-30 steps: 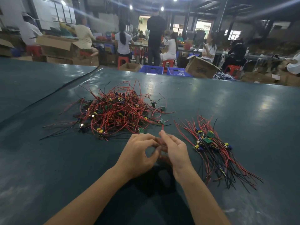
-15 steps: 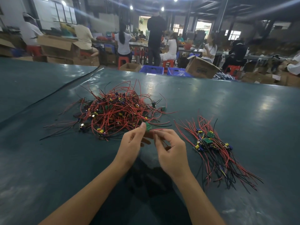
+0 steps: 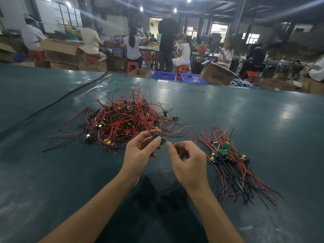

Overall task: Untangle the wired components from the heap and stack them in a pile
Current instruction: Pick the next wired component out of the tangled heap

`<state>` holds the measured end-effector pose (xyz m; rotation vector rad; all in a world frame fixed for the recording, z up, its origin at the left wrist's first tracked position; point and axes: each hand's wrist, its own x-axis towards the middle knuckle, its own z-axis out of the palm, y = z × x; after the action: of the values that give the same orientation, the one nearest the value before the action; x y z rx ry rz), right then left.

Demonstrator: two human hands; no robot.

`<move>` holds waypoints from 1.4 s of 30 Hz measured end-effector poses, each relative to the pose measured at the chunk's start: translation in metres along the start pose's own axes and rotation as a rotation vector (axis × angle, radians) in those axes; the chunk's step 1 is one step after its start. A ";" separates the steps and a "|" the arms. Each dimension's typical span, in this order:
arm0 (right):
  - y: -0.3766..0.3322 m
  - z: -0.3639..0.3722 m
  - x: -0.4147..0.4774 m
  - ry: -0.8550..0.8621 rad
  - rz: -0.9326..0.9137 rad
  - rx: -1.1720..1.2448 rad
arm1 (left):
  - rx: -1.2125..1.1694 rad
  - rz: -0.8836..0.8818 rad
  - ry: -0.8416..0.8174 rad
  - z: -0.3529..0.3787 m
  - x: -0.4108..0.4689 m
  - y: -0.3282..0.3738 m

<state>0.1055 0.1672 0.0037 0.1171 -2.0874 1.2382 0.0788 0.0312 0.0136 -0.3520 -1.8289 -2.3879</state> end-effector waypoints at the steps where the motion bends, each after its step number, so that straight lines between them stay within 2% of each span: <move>1: -0.002 0.002 -0.001 -0.078 0.089 0.094 | -0.002 -0.001 -0.019 0.000 0.000 0.000; 4: -0.010 0.007 -0.004 -0.187 0.261 0.281 | 0.015 0.002 -0.118 -0.001 -0.001 -0.003; 8: -0.013 0.007 -0.001 -0.143 0.419 0.468 | 0.058 -0.024 -0.188 0.001 -0.001 -0.003; 16: -0.013 0.007 -0.001 -0.097 0.486 0.481 | 0.031 -0.071 -0.159 -0.004 0.001 -0.005; 24: -0.008 0.005 0.001 -0.049 0.473 0.471 | -0.032 -0.130 -0.165 0.000 -0.002 -0.001; 31: -0.008 0.004 0.000 -0.061 0.382 0.482 | -0.128 -0.149 -0.165 0.001 -0.003 0.004; 34: -0.011 0.004 0.000 -0.092 0.277 0.421 | -0.102 -0.181 -0.151 0.003 -0.003 0.006; 38: -0.014 0.008 -0.004 -0.113 0.139 0.316 | 0.048 -0.353 -0.157 0.004 -0.004 0.005; 42: -0.013 0.009 -0.006 -0.091 0.127 0.226 | 0.096 -0.395 -0.205 0.006 -0.003 0.003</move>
<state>0.1110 0.1517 0.0073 0.1465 -2.0521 1.5707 0.0832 0.0359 0.0170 -0.2535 -2.2834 -2.5768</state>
